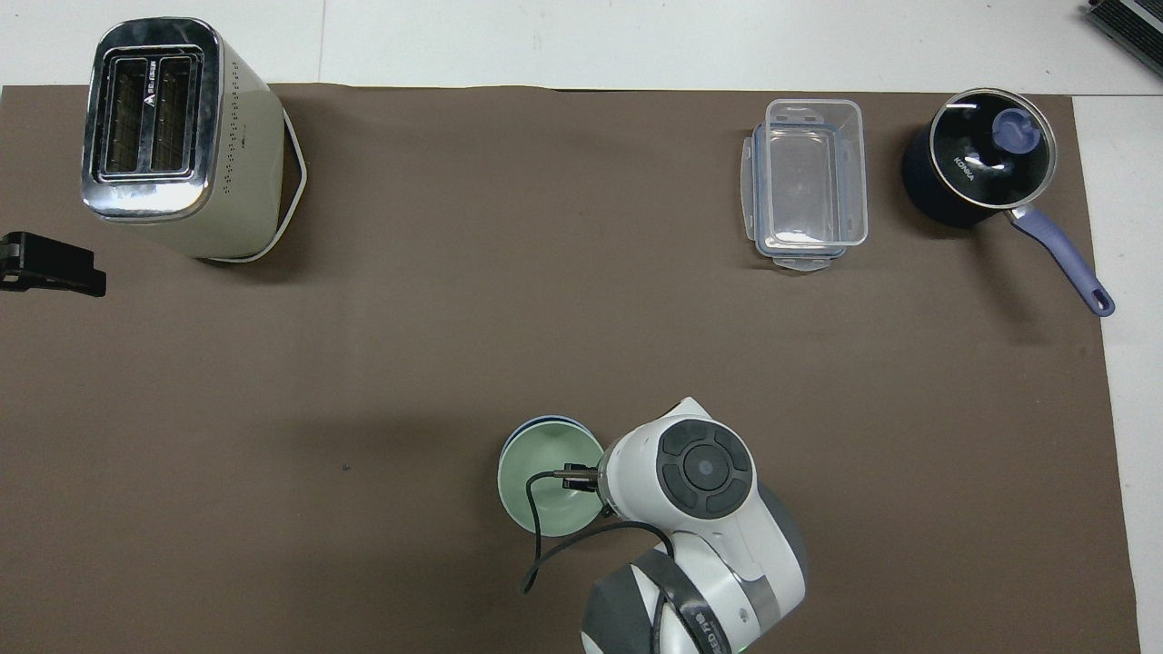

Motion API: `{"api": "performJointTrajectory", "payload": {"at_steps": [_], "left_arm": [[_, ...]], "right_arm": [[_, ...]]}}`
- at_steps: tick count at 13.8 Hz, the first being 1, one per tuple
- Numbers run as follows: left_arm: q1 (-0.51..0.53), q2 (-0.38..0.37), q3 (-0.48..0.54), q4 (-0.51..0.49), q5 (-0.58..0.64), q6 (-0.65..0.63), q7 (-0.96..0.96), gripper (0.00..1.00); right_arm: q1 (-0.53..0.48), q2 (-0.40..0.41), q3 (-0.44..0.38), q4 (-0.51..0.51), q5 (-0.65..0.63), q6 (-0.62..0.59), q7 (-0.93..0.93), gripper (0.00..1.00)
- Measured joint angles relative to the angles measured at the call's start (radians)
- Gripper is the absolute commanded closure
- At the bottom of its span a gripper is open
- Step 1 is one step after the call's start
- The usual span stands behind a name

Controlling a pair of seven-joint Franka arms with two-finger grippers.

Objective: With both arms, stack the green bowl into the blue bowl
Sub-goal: 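Lower the green bowl into the blue bowl and open the right gripper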

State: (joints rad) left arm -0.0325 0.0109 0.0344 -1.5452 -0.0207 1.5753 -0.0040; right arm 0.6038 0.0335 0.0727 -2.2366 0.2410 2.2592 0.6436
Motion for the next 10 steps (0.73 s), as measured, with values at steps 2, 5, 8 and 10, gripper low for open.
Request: {"api": "performJointTrajectory", "payload": {"at_steps": [2, 5, 8, 10], "left_arm": [[0.0, 0.0, 0.0, 0.0, 0.0, 0.0, 0.0, 0.0], [0.0, 0.0, 0.0, 0.0, 0.0, 0.0, 0.0, 0.0], [0.0, 0.0, 0.0, 0.0, 0.0, 0.0, 0.0, 0.0], [0.0, 0.0, 0.0, 0.0, 0.0, 0.0, 0.0, 0.0]], "right_arm": [[0.001, 0.003, 0.0, 0.0, 0.0, 0.005, 0.0, 0.99], [0.001, 0.005, 0.0, -0.005, 0.0, 0.025, 0.0, 0.88], [0.001, 0.006, 0.0, -0.005, 0.001, 0.026, 0.0, 0.77], [0.001, 0.006, 0.0, -0.005, 0.001, 0.028, 0.0, 0.61]]}}
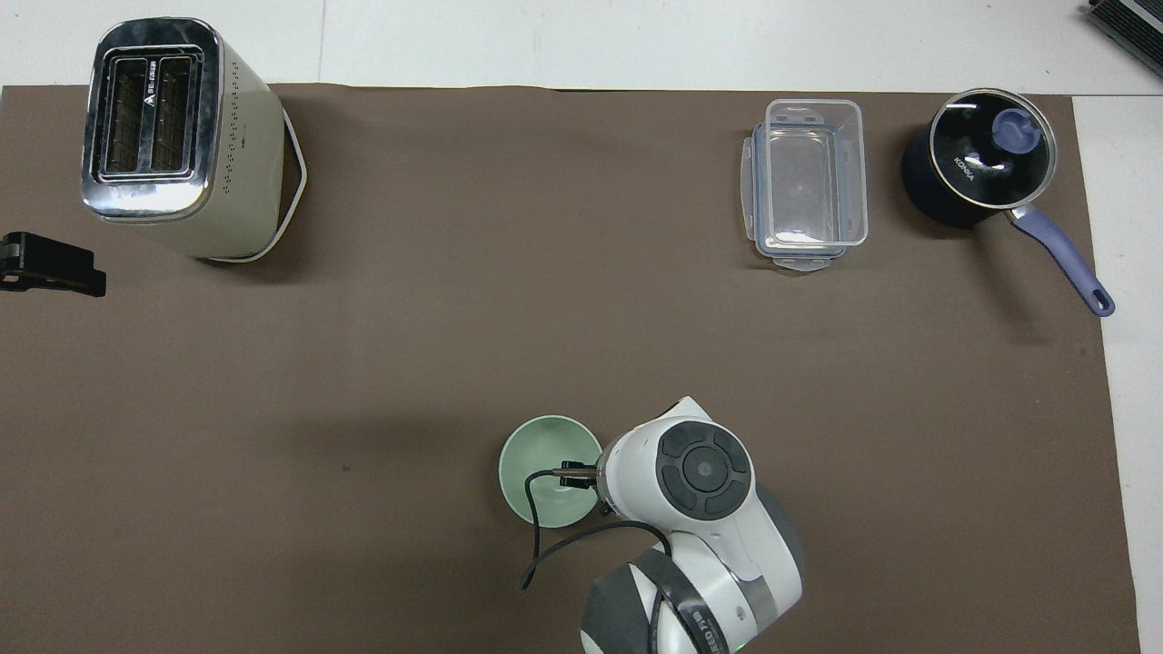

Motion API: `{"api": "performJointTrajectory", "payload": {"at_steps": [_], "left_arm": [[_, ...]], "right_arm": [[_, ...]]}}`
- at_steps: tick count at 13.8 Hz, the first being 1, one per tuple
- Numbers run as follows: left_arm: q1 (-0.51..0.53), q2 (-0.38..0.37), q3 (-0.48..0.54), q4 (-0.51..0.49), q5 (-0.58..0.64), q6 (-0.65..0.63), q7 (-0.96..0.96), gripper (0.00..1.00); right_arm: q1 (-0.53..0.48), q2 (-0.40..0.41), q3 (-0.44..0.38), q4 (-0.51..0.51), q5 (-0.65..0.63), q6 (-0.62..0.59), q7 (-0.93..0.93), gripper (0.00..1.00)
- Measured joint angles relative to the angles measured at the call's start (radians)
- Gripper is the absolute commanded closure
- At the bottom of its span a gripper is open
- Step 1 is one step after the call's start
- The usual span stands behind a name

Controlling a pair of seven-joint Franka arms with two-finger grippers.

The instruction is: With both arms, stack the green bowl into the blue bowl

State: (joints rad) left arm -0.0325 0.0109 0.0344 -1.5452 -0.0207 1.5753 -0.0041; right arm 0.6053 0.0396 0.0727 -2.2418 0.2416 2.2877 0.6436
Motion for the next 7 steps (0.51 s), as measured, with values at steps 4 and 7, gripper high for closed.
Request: {"api": "performJointTrajectory", "payload": {"at_steps": [4, 7], "left_arm": [[0.0, 0.0, 0.0, 0.0, 0.0, 0.0, 0.0, 0.0], [0.0, 0.0, 0.0, 0.0, 0.0, 0.0, 0.0, 0.0]], "right_arm": [[0.001, -0.011, 0.001, 0.02, 0.0, 0.003, 0.0, 0.0], [-0.017, -0.069, -0.002, 0.037, 0.0, -0.034, -0.008, 0.0]]}}
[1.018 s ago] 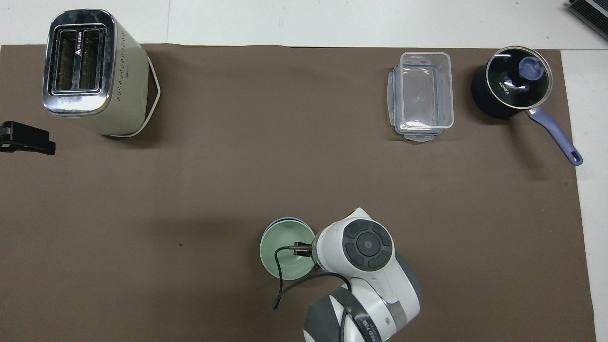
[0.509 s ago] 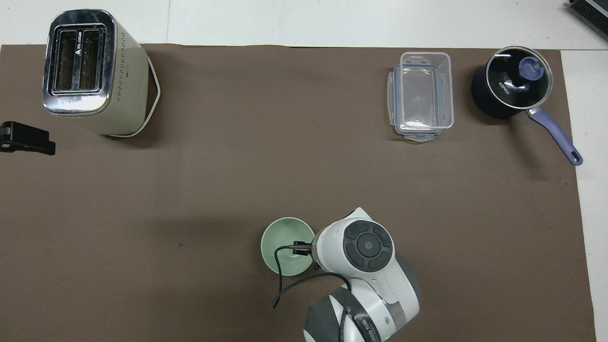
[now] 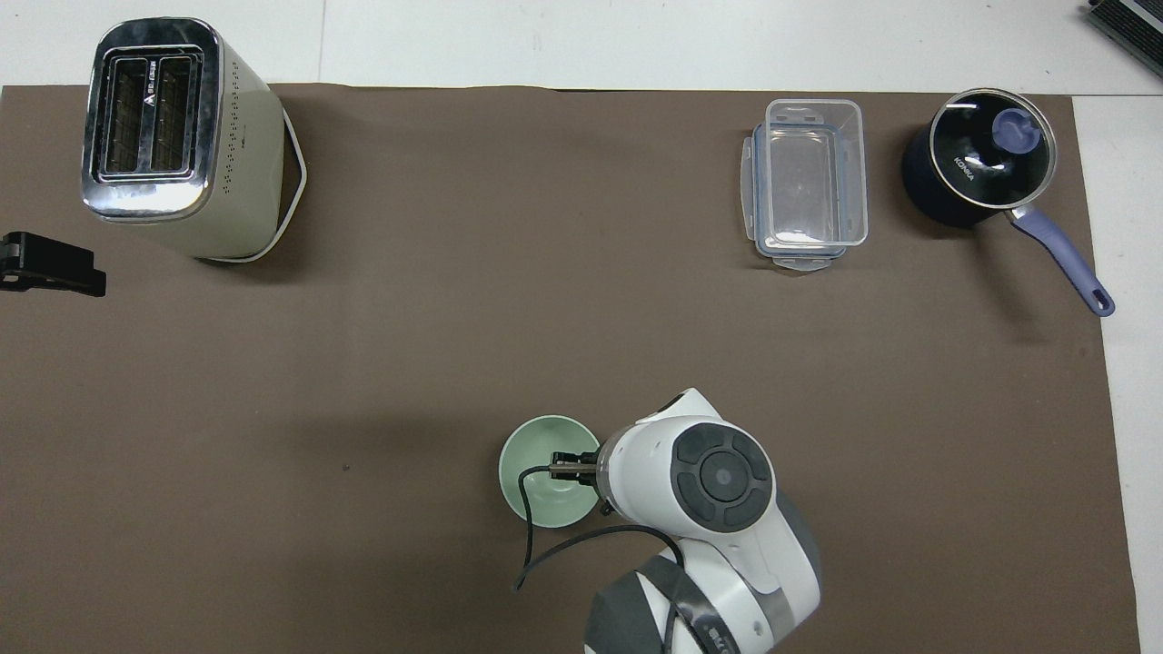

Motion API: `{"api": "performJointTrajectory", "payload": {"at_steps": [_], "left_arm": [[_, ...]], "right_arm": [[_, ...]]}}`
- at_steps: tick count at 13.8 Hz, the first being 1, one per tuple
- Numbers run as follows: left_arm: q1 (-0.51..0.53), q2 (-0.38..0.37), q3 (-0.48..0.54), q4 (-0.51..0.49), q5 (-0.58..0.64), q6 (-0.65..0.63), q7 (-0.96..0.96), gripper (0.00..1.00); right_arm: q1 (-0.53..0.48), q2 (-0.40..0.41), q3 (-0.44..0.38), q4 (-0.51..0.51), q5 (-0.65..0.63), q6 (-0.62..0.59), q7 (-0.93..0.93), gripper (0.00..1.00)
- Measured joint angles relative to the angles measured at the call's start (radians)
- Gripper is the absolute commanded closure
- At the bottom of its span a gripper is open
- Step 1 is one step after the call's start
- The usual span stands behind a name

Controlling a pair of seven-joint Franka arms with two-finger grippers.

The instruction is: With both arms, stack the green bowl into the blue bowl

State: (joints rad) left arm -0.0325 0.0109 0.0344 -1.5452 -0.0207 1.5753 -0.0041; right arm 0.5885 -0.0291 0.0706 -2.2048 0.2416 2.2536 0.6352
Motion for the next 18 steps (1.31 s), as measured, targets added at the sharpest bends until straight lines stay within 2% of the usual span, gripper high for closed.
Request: {"api": "performJointTrajectory", "payload": {"at_steps": [2, 4, 7, 10, 12, 18], "left_arm": [[0.0, 0.0, 0.0, 0.0, 0.0, 0.0, 0.0, 0.0], [0.0, 0.0, 0.0, 0.0, 0.0, 0.0, 0.0, 0.0], [0.0, 0.0, 0.0, 0.0, 0.0, 0.0, 0.0, 0.0], [0.0, 0.0, 0.0, 0.0, 0.0, 0.0, 0.0, 0.0], [0.0, 0.0, 0.0, 0.0, 0.0, 0.0, 0.0, 0.0], [0.0, 0.0, 0.0, 0.0, 0.0, 0.0, 0.0, 0.0]], "right_arm": [[-0.065, -0.066, -0.002, 0.006, -0.004, -0.051, -0.05, 0.0], [-0.175, -0.13, -0.007, 0.018, -0.023, -0.099, -0.14, 0.0], [-0.338, -0.167, -0.011, 0.105, -0.076, -0.197, -0.239, 0.0], [-0.453, -0.162, -0.012, 0.21, -0.116, -0.256, -0.306, 0.0], [-0.483, -0.151, -0.012, 0.273, -0.176, -0.302, -0.314, 0.0], [-0.577, -0.06, -0.012, 0.581, -0.24, -0.593, -0.42, 0.0]]}}
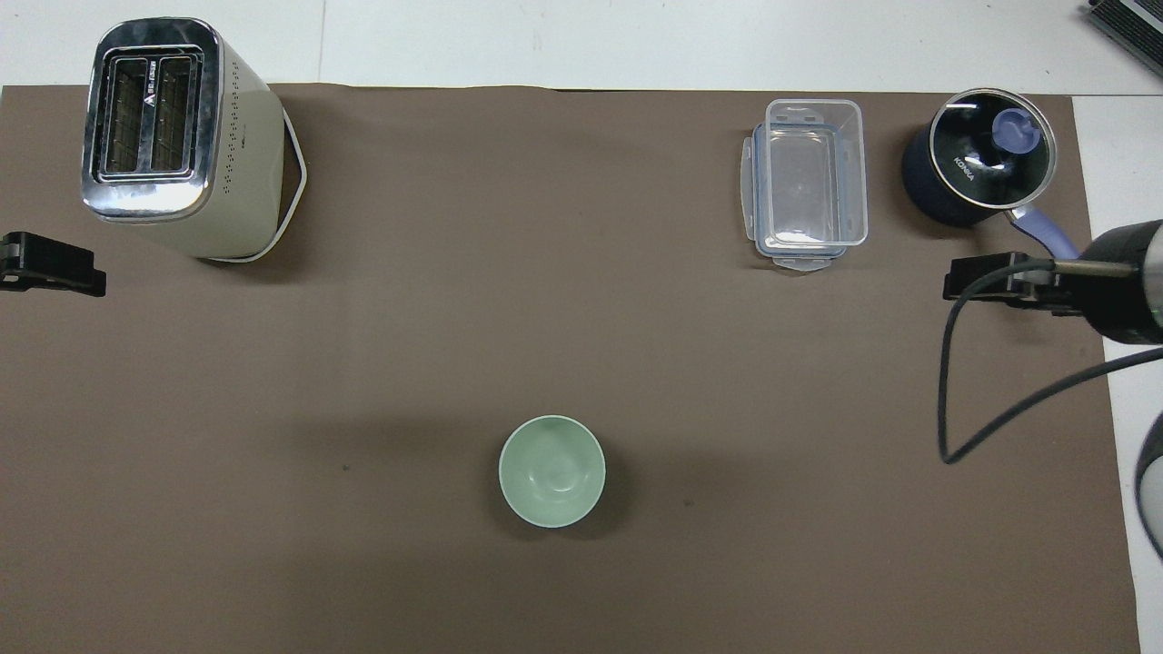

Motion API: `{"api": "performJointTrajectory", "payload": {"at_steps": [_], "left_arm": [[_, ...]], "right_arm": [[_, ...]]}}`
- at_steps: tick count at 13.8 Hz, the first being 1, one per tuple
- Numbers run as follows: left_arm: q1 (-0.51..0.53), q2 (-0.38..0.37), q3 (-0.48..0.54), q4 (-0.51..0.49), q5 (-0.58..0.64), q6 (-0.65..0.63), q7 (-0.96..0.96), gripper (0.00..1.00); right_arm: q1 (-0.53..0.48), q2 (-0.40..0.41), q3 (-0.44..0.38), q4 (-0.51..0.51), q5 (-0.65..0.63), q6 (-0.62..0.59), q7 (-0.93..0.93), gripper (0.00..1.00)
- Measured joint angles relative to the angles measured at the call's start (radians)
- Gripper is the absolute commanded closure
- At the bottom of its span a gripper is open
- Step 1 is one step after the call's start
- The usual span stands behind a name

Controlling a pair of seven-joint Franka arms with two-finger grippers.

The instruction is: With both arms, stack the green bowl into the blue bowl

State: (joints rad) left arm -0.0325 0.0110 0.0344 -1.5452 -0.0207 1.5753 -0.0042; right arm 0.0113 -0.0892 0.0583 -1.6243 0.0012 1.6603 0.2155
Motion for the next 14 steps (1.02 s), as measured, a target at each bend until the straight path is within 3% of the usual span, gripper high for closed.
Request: {"api": "performJointTrajectory", "payload": {"at_steps": [4, 14], "left_arm": [[0.0, 0.0, 0.0, 0.0, 0.0, 0.0, 0.0, 0.0], [0.0, 0.0, 0.0, 0.0, 0.0, 0.0, 0.0, 0.0]], "right_arm": [[-0.03, 0.08, 0.0, 0.104, -0.023, -0.067, -0.033, 0.0], [-0.028, 0.085, 0.01, 0.104, -0.025, -0.111, -0.033, 0.0]]}}
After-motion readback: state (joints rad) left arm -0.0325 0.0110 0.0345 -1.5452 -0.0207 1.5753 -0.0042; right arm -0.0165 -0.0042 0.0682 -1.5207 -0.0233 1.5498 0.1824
